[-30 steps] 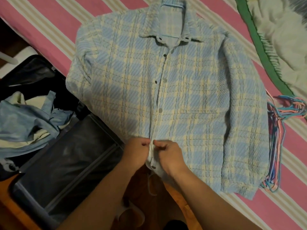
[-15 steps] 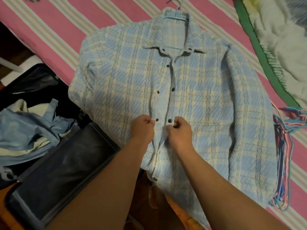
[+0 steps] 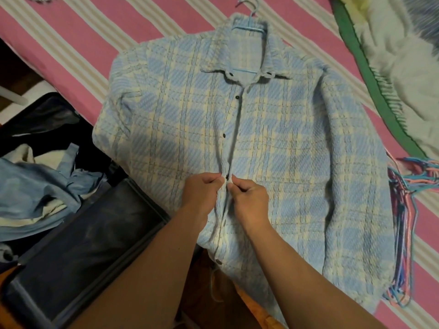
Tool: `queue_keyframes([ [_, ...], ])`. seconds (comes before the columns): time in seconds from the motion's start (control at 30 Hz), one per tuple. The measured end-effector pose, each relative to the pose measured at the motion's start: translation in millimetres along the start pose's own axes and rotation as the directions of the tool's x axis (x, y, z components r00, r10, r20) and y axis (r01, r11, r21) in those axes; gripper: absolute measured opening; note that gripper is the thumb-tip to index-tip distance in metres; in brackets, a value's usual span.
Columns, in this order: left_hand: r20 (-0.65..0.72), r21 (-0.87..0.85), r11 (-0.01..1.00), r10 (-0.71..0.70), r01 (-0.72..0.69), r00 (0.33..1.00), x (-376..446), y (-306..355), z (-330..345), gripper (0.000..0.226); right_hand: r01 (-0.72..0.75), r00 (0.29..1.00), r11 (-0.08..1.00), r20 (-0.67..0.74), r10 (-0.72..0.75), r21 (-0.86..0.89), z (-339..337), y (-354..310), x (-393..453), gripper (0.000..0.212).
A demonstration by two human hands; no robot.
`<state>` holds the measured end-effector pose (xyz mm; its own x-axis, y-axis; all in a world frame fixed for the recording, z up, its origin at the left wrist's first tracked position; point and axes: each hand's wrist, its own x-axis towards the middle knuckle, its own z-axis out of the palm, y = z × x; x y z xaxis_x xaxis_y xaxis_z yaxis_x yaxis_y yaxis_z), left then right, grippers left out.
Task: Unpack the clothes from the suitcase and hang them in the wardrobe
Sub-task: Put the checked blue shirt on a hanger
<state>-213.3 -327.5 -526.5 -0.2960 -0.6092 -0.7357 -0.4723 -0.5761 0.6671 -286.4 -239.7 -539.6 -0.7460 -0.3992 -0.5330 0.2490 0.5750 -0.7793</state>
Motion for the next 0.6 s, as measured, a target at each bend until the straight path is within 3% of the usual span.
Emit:
queue_keyframes([
  [0.17,-0.039,0.134,0.989,0.068,-0.063,0.997,-2.0,0.3,3.4,0.013,0.081,0.997,0.991,-0.006,-0.082,-0.102,4.1,1.3,-1.2,0.021],
  [0.5,0.010,0.016,0.999,-0.045,0.045,0.999,2.2,-0.1,-0.7,0.021,0.075,0.995,0.995,-0.065,-0.079,-0.071,23.4,9.6,-5.6,0.016],
  [0.57,0.068,0.101,0.995,-0.028,0.021,0.997,4.7,1.7,-6.9,0.031,0.163,0.986,0.956,0.000,-0.168,-0.244,19.9,8.0,-4.9,0.017],
  [0.6,0.121,0.181,0.983,-0.010,-0.012,0.993,6.8,3.1,-10.3,0.032,0.236,0.972,0.895,0.099,-0.214,-0.379,14.0,3.7,-2.7,0.019],
])
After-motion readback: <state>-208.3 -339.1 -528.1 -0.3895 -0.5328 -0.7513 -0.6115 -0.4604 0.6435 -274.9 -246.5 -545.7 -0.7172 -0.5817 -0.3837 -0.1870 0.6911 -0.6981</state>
